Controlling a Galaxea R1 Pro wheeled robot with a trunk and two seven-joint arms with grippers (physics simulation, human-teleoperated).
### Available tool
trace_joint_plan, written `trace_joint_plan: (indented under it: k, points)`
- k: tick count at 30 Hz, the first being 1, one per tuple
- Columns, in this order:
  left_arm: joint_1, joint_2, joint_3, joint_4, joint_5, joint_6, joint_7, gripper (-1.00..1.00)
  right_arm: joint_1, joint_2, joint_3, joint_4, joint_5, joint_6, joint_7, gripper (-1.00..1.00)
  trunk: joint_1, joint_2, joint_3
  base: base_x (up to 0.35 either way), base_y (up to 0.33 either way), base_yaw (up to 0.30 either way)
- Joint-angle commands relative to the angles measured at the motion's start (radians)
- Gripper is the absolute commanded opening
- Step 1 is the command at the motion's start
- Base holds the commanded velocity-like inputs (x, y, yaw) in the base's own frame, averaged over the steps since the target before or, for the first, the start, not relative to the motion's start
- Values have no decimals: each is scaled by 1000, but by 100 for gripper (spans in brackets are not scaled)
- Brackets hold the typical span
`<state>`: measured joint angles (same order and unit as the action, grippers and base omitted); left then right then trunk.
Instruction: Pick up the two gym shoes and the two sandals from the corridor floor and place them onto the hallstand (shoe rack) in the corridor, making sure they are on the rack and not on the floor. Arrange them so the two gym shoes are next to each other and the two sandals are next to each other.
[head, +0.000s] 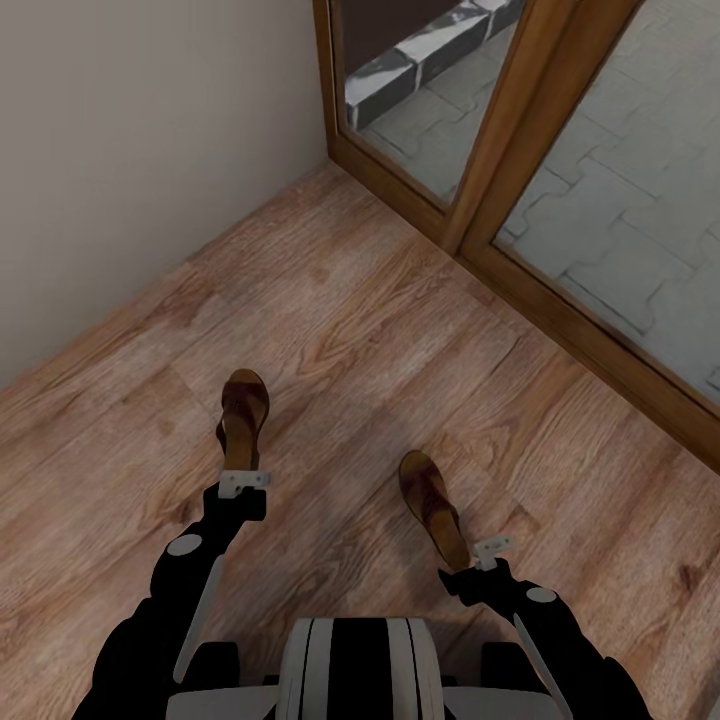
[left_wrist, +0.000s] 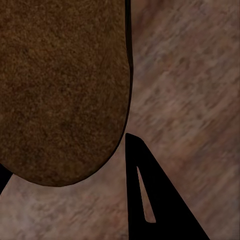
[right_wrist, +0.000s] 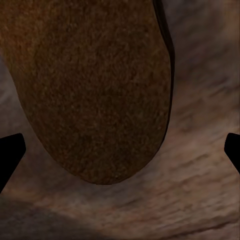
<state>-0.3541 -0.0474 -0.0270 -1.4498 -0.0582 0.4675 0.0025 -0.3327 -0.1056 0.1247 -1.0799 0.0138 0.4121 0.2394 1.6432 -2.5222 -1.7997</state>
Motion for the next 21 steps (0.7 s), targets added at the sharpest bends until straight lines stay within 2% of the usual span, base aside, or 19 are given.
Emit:
trace_joint_plan:
  k: [1, 21]
  points:
    - [0, 0, -1, -1, -6, 5, 0, -100, 0, -1, 1, -2, 2, 5, 2, 100, 0, 0, -1, 40, 25, 0]
    - [0, 0, -1, -1, -6, 5, 0, -100, 0, 0, 1, -2, 2, 5, 3, 100, 0, 0, -1, 32, 22, 0]
